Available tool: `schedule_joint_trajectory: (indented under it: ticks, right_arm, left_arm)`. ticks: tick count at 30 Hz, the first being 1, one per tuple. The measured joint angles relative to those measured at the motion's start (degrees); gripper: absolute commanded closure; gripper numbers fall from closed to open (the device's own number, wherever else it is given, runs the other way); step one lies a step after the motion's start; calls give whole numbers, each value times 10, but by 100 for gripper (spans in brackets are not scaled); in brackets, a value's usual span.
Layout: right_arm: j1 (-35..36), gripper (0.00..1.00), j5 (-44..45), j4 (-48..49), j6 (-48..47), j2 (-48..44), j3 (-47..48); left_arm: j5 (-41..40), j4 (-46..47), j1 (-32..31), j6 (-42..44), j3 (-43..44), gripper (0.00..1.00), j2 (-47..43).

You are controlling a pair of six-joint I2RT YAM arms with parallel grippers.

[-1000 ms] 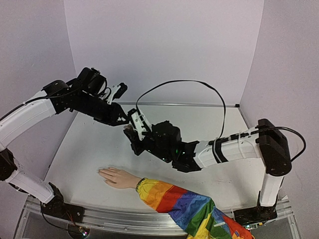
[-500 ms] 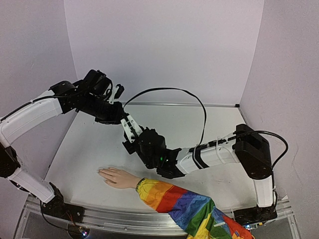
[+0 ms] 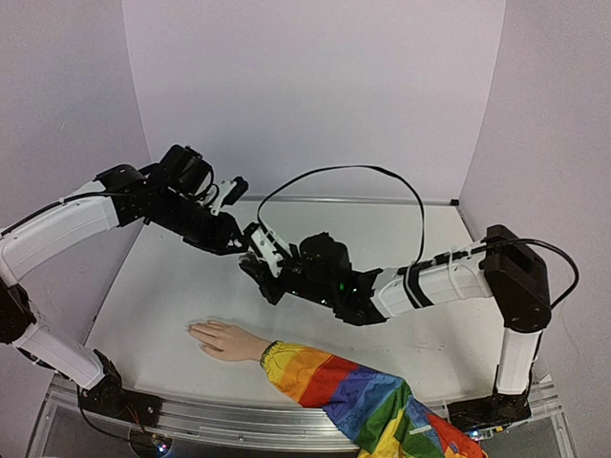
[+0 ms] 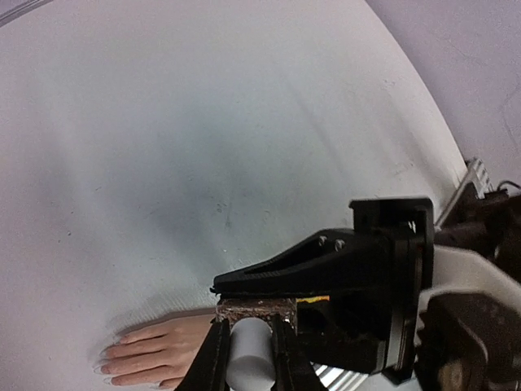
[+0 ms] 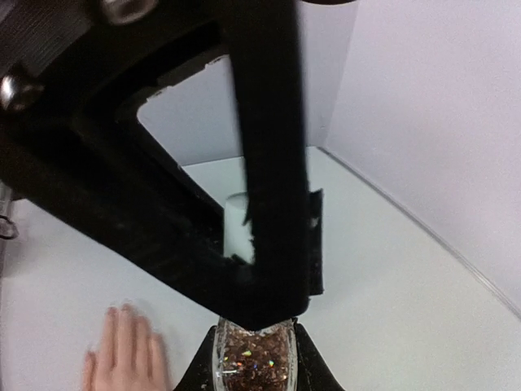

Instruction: Paint the nails

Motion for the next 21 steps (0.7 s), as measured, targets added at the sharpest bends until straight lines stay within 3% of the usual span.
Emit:
schedule_joint_trajectory:
  ticks: [5,10,16,21]
  right_arm:
    - [-57,100,-255,-37,101,-55,-19]
    - [-105,100,-527,-3,249,-59,-16]
    - [-112,100,-683,92,388,-59,-16]
    - [-113,100,-695,143,411,-61,-26]
  left_arm:
    - [101,25,7,94,-10,100,-29]
    - [217,31,11,175,-12,100,-38]
    - [350,31,12,222,-1,100,-41]
    - [373,37,9,230,9,55,-44]
